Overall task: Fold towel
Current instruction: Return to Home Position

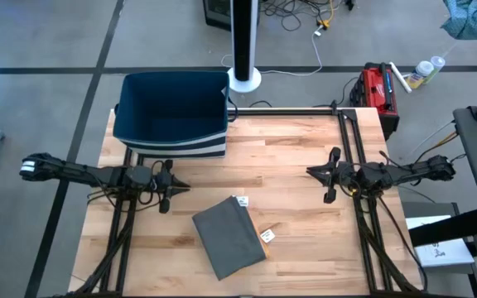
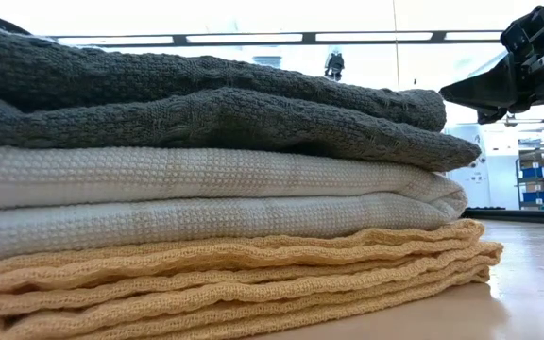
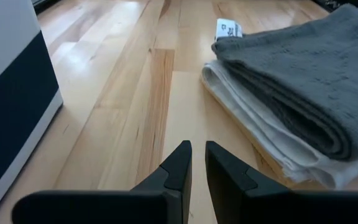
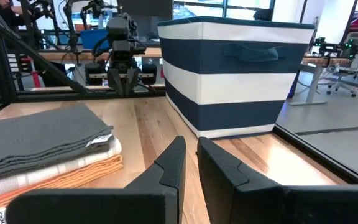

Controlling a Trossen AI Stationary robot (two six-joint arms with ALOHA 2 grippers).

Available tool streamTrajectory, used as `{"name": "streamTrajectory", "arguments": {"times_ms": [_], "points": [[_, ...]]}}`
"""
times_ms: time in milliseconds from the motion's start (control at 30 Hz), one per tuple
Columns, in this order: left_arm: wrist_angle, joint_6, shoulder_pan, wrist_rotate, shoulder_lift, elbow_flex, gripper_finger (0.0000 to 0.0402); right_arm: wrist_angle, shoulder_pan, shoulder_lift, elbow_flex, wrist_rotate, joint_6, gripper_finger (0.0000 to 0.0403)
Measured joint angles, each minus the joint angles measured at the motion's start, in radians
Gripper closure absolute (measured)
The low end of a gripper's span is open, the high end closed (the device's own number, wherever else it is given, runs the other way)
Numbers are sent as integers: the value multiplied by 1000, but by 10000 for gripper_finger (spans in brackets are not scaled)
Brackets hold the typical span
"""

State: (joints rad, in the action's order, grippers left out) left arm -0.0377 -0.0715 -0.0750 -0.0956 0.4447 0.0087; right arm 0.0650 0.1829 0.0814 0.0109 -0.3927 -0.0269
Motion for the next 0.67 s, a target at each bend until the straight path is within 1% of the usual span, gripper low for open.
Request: {"name": "streamTrajectory", "arguments": {"times_ms": [367,667], "points": [[-4,0,0,0,39,0,364,0,0,0,0,0,0,366],[-5,0,0,0,47,0,364,0,0,0,0,0,0,366]]}}
